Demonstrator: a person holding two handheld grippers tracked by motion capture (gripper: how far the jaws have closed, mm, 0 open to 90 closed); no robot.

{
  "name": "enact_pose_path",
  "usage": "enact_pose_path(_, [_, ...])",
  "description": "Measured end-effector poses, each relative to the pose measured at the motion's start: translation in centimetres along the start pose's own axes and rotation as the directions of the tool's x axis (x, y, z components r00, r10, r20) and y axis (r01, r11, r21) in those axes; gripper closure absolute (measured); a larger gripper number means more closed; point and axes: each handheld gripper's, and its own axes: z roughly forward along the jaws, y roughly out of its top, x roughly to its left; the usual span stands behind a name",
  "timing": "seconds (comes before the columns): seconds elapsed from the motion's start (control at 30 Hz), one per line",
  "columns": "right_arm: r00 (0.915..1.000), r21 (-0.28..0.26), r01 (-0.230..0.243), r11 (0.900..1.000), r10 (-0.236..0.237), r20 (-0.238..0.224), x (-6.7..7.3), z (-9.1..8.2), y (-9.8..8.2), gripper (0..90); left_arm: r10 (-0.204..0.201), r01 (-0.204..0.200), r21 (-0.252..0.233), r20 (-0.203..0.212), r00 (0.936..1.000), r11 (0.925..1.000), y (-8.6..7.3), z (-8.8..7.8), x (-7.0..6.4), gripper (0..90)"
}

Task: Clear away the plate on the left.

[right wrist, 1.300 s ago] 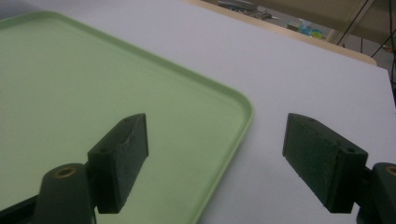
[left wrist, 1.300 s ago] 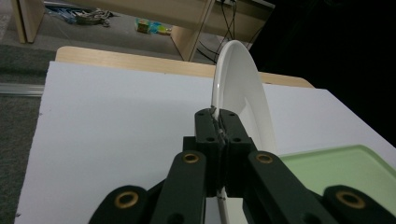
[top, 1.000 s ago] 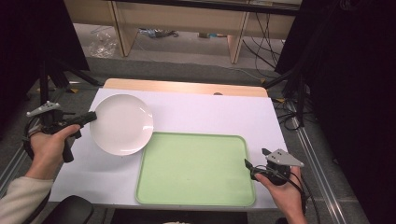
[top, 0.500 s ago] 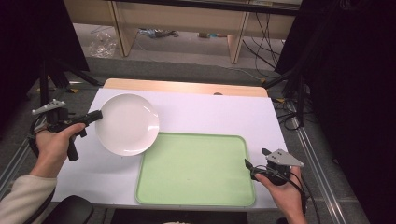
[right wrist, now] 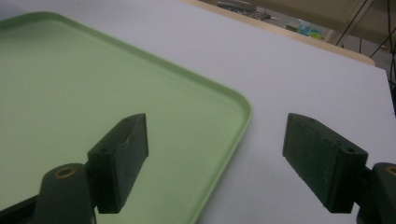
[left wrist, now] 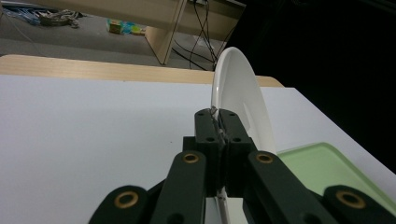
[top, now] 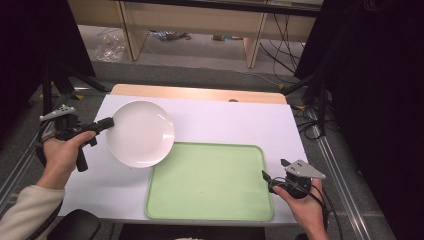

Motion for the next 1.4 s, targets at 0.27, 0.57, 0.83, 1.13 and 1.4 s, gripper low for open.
enact_pose_path(0.27, [0.9998, 0.009, -0.017, 1.0, 0.017, -0.008, 0.1, -0.1, 0.0, 23.2, 0.005, -0.005, 0.003, 0.02, 0.9998, 1.0, 0.1, 0.5, -0.7, 87.4])
enact_pose_path(0.57, [0.9998, 0.008, -0.017, 1.0, 0.017, -0.008, 0.1, -0.1, 0.0, 23.2, 0.019, -0.02, 0.013, 0.044, 0.9988, 0.9997, 0.3, 1.2, -1.5, 87.4])
enact_pose_path(0.83, [0.9998, 0.018, -0.015, 1.0, 0.015, -0.009, 0.1, -0.2, 0.0, 23.2, 0.023, -0.024, 0.02, 0.067, 0.9975, 0.9995, 0.4, 1.8, -2.2, 87.4])
enact_pose_path(1.13, [0.9999, 0.018, -0.014, 1.0, 0.014, -0.009, 0.1, -0.2, 0.0, 23.2, 0.033, -0.037, 0.039, 0.092, 0.9952, 0.9986, 0.2, 2.5, -3.0, 87.5])
enact_pose_path(1.4, [1.0, 0.009, -0.006, 1.0, 0.006, 0.0, 0.0, -0.2, 0.0, 23.2, 0.041, -0.047, 0.048, 0.119, 0.992, 0.9977, 0.2, 3.3, -3.9, 87.5])
